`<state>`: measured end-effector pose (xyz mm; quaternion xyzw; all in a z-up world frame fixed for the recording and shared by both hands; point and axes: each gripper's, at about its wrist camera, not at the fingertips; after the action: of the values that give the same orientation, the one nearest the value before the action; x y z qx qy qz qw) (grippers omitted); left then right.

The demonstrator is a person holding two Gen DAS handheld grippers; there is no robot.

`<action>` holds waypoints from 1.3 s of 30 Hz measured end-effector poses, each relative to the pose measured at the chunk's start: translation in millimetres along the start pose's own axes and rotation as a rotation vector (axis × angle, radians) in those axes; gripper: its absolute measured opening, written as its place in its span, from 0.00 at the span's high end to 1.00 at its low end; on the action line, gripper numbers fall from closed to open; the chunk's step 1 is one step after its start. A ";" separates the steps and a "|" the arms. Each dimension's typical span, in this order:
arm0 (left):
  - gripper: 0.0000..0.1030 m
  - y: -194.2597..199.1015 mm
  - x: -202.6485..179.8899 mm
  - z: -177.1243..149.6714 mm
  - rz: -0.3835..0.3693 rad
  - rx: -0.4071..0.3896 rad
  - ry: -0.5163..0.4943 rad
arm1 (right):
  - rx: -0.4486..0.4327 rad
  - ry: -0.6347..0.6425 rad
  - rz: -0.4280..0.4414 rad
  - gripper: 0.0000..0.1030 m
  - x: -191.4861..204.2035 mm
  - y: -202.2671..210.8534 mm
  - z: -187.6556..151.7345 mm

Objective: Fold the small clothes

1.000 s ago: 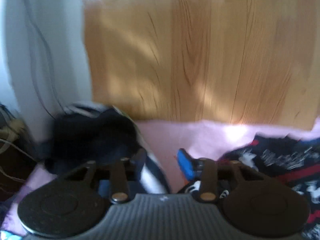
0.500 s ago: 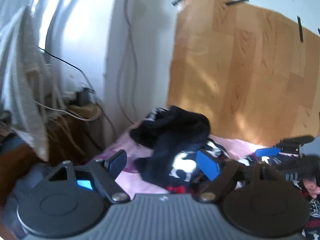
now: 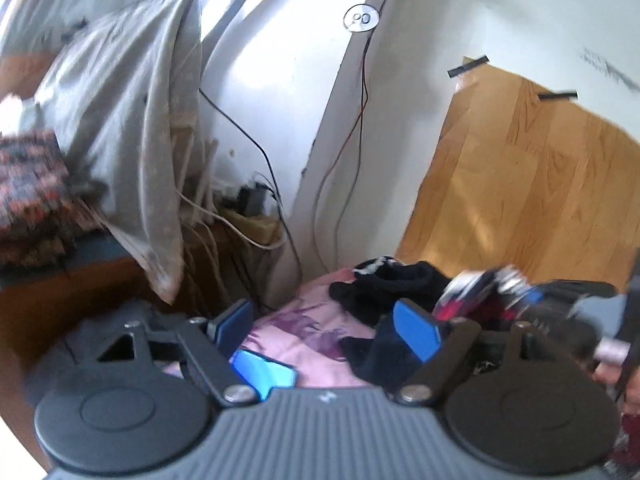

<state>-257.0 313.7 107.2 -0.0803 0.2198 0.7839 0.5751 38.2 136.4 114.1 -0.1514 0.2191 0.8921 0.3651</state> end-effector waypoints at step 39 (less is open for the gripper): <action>0.22 -355.6 -244.7 -120.5 -0.385 0.631 -0.131 | 0.490 -1.041 -0.639 0.90 -351.7 90.1 -315.1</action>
<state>140.6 135.1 2.9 0.1111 0.3941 0.5586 0.7213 250.0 -284.8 20.2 0.3300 0.1551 0.6207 0.6941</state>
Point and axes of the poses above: each gripper's, at about its wrist camera, not at the fingertips, and y roughly against the way its jaws point, x to its left, z to its top, and after that the axes turned 12 degrees about -z, right-handed
